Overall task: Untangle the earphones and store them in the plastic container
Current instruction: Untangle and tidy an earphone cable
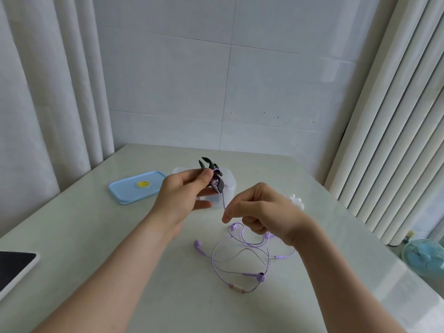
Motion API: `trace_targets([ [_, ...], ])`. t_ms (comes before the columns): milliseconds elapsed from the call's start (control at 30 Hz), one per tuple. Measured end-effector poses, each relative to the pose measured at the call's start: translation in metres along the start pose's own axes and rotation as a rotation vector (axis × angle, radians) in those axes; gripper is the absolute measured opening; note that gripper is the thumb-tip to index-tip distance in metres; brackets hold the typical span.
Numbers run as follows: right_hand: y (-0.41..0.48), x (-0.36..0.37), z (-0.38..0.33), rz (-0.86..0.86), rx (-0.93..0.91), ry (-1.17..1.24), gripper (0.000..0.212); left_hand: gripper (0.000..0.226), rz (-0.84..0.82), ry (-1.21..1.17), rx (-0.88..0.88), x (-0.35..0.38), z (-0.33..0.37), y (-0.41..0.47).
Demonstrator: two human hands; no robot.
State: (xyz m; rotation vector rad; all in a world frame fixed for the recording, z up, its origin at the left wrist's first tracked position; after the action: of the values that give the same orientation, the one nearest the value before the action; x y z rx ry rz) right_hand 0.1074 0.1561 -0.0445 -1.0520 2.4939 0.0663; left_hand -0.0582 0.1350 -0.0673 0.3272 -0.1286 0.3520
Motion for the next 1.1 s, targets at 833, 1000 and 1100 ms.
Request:
trace_targets([
  [833, 0.010, -0.052, 0.019, 0.616, -0.018, -0.069, 0.034, 0.033, -0.284, 0.031, 0.166, 0.036, 0.016, -0.008],
  [1000, 0.019, -0.011, 0.020, 0.202, 0.022, -0.070, 0.037, 0.023, -0.162, 0.114, 0.176, 0.022, 0.021, -0.005],
  [1100, 0.015, 0.003, 0.013, 0.081, 0.055, -0.042, 0.033, 0.020, -0.073, 0.111, 0.157, 0.009, 0.017, 0.001],
])
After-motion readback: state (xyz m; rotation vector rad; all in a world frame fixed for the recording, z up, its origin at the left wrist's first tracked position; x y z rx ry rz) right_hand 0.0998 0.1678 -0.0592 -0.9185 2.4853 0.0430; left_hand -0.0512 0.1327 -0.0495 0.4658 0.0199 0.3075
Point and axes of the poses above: each hand's wrist, its own y-axis towards the middle knuckle, its own x-axis out of the palm, z = x × y, the point moved 9 cm from there along y, towards the middle knuckle, and after that the axes turned 9 degrees about x, right-handed, at the moved point
